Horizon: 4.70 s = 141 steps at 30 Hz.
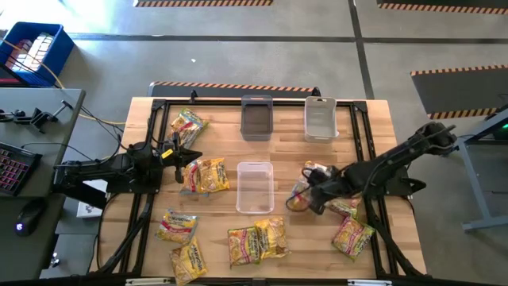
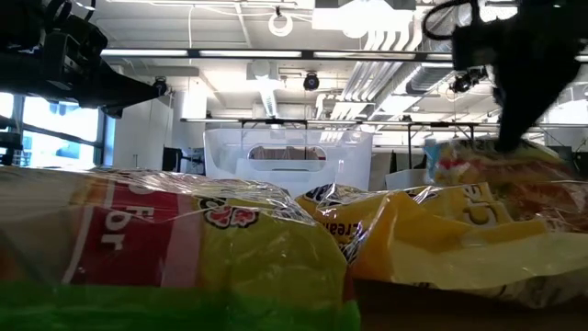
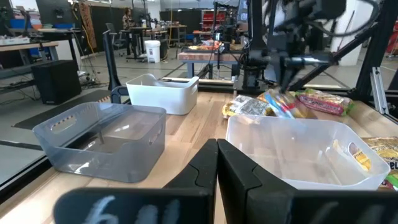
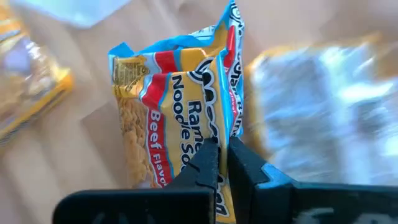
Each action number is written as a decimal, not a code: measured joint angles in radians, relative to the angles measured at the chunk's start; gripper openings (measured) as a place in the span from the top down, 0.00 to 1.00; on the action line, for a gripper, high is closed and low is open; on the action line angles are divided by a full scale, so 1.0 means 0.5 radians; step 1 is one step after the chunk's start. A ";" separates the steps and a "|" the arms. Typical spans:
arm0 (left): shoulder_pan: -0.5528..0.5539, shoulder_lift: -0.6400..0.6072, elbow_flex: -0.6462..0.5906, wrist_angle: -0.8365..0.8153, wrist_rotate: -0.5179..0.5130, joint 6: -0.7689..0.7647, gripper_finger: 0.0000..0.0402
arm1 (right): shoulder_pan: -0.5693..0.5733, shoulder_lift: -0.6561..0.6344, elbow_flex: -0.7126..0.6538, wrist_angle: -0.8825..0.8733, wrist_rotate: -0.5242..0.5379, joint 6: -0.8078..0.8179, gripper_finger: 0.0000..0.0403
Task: Sort Maruchan noodles
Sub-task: Put the blue noodle pack into the white bin, then put the yellow noodle pack into the black bin
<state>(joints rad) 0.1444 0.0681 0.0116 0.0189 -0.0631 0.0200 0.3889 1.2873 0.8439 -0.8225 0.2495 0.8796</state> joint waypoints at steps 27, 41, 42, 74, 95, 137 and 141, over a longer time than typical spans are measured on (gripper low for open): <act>0.000 0.000 0.000 0.000 0.000 0.000 1.00 | -1.625 -0.001 0.488 0.325 1.066 -3.201 1.00; 0.000 0.001 0.000 0.000 0.000 0.001 1.00 | -2.182 -0.001 0.169 1.014 0.681 -3.719 1.00; -0.001 0.000 0.000 0.000 0.000 0.001 1.00 | -2.198 -0.001 0.149 1.051 0.681 -3.736 1.00; 0.000 0.000 0.000 0.001 0.000 0.000 1.00 | -2.297 -0.001 -0.215 1.543 0.595 -3.744 1.00; 0.000 0.000 0.000 0.000 0.000 0.001 1.00 | -2.318 0.242 -0.213 1.660 0.491 -3.813 1.00; 0.000 0.001 0.000 0.000 0.000 -0.001 1.00 | -2.241 0.260 -0.213 1.461 0.672 -3.597 0.65; 0.000 0.001 0.000 0.001 0.000 0.000 1.00 | -2.187 0.214 -0.213 1.465 0.801 -3.651 0.54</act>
<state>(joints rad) 0.1444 0.0684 0.0116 0.0192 -0.0631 0.0200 -0.7045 1.3944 0.7376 -0.0899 0.6499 -0.9461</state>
